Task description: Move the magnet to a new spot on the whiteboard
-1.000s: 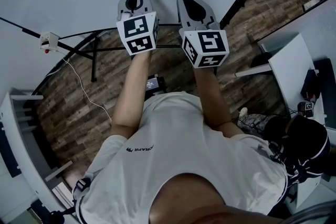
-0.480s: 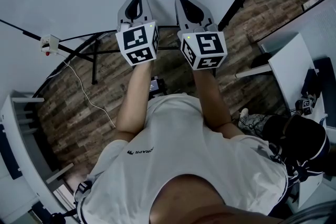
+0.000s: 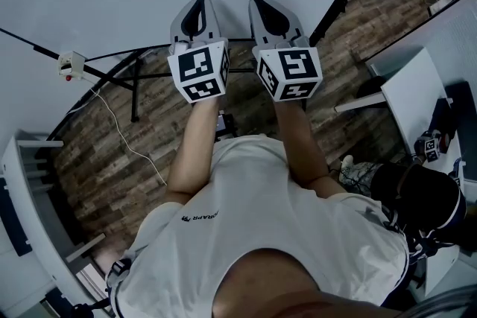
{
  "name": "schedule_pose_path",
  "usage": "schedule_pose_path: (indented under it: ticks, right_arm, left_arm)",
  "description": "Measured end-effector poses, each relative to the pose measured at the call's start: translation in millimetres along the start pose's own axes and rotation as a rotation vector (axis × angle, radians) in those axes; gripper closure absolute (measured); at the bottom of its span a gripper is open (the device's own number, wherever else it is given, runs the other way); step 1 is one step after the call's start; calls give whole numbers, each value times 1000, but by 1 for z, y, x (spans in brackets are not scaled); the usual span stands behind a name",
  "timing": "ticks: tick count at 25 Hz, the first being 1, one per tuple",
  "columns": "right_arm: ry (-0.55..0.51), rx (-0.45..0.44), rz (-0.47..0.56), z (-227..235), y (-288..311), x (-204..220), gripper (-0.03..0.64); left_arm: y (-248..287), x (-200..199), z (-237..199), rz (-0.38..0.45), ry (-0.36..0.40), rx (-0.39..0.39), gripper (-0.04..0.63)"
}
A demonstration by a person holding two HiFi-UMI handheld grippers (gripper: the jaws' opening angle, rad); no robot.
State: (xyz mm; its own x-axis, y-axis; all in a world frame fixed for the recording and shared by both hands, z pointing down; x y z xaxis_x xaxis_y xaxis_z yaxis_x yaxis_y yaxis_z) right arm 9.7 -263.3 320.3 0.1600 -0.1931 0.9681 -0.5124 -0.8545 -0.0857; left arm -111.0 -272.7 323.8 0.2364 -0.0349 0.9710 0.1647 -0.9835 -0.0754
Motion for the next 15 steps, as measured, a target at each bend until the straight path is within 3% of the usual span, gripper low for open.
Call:
schedule_pose_path:
  ticks: [15]
  right_arm:
    - [-13,0,-6,-4,1,1,603]
  left_arm:
    - [-15,2,9,2,-5,25,594]
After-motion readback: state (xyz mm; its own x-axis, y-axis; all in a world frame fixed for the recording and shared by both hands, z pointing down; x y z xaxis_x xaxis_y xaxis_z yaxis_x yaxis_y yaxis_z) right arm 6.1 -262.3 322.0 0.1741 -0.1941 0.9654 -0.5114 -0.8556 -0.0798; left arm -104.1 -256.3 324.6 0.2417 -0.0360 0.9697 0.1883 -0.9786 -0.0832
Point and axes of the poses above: the fingertips, and each gripper's own axes: y forward along the fingers, z to its right, x out of its underside, the point moved 3 cm from there along -y, backward along the fingers, and after that the axes turned 14 degrees about -y, right-handed, at the moved point
